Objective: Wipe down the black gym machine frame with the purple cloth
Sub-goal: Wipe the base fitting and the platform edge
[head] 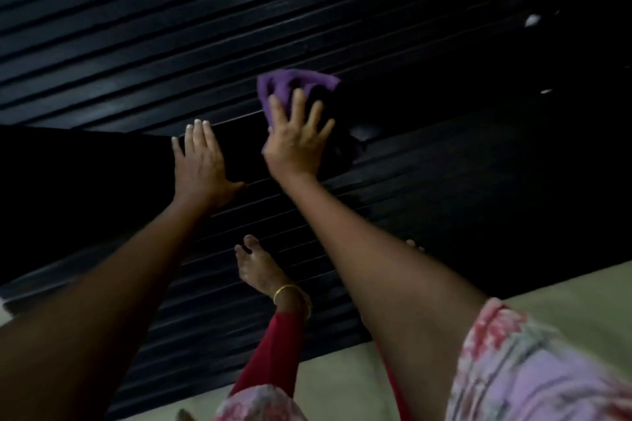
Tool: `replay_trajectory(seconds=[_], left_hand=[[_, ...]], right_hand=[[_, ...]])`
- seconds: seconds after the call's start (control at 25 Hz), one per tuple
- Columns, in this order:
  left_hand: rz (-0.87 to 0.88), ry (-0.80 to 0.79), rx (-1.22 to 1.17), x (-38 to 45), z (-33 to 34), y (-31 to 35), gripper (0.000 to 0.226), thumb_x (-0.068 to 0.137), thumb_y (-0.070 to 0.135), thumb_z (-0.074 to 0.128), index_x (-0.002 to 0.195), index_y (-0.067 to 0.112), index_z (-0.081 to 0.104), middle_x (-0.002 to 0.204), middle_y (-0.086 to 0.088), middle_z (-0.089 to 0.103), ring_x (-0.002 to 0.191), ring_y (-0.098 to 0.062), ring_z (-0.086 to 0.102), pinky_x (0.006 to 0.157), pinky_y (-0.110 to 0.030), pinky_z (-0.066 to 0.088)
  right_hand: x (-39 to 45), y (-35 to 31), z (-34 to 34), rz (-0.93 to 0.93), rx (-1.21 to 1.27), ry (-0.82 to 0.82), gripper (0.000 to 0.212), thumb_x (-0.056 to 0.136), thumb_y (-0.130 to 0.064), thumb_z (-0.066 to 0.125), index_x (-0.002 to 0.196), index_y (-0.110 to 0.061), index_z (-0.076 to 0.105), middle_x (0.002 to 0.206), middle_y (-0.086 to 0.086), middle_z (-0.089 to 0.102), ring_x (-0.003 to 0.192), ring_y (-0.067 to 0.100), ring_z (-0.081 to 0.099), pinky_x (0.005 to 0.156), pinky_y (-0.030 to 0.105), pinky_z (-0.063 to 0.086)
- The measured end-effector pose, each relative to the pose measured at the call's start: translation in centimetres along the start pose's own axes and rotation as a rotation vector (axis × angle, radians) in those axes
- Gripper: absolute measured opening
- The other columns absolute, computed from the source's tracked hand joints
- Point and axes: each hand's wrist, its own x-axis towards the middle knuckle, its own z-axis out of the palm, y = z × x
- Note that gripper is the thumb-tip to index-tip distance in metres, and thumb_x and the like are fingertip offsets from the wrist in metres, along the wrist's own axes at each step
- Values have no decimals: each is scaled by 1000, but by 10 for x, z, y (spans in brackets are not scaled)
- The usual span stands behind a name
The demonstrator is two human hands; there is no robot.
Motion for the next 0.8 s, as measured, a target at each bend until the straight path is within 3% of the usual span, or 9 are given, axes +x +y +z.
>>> replay_trajectory(seconds=[0.12, 0.2, 0.36, 0.48, 0.6, 0.8], left_hand=[[20, 7, -56, -2, 5, -11, 112, 80, 37, 72, 147, -8, -6, 157, -25, -5, 146, -34, -5, 118, -39, 1], [61, -14, -86, 0, 0, -14, 111, 79, 30, 75, 146, -10, -4, 155, -29, -2, 145, -38, -3, 119, -37, 0], [12, -18, -154, -1, -7, -9, 112, 75, 20, 80, 148, -7, -1, 156, -25, 2, 146, -36, -1, 118, -37, 4], [-26, -12, -201, -2, -8, -4, 114, 75, 22, 80, 148, -5, -3, 158, -21, -2, 146, -33, -5, 119, -37, 5], [-53, 9, -207, -2, -7, 0, 112, 77, 21, 78, 149, -2, -4, 159, -18, -3, 147, -30, -6, 119, -35, 4], [-94, 43, -371, -6, -4, -2, 102, 79, 22, 77, 151, 3, 6, 160, -12, 0, 147, -26, -2, 119, -35, 10]], right_hand=[[-21, -20, 19, -393, -159, -88, 64, 92, -35, 48, 149, -34, 20, 157, 7, 18, 141, 36, 20, 109, 56, 22], [-12, 5, 9, -562, -272, -10, 61, 83, -46, 57, 141, -42, 37, 148, 2, 40, 131, 31, 42, 97, 50, 39], [21, 100, -25, -841, -406, -113, 62, 81, -27, 64, 140, -35, 44, 147, 8, 42, 128, 39, 43, 92, 56, 39], [30, 171, -55, -709, -436, -22, 74, 74, -26, 73, 140, -35, 41, 145, 9, 43, 123, 41, 46, 90, 53, 40], [20, 203, -69, -428, -329, -15, 65, 87, -32, 63, 145, -36, 32, 151, 8, 33, 129, 40, 36, 95, 53, 37], [0, 115, -45, 187, 21, 95, 61, 88, -26, 59, 144, -33, 36, 155, 4, 23, 135, 34, 26, 102, 49, 34]])
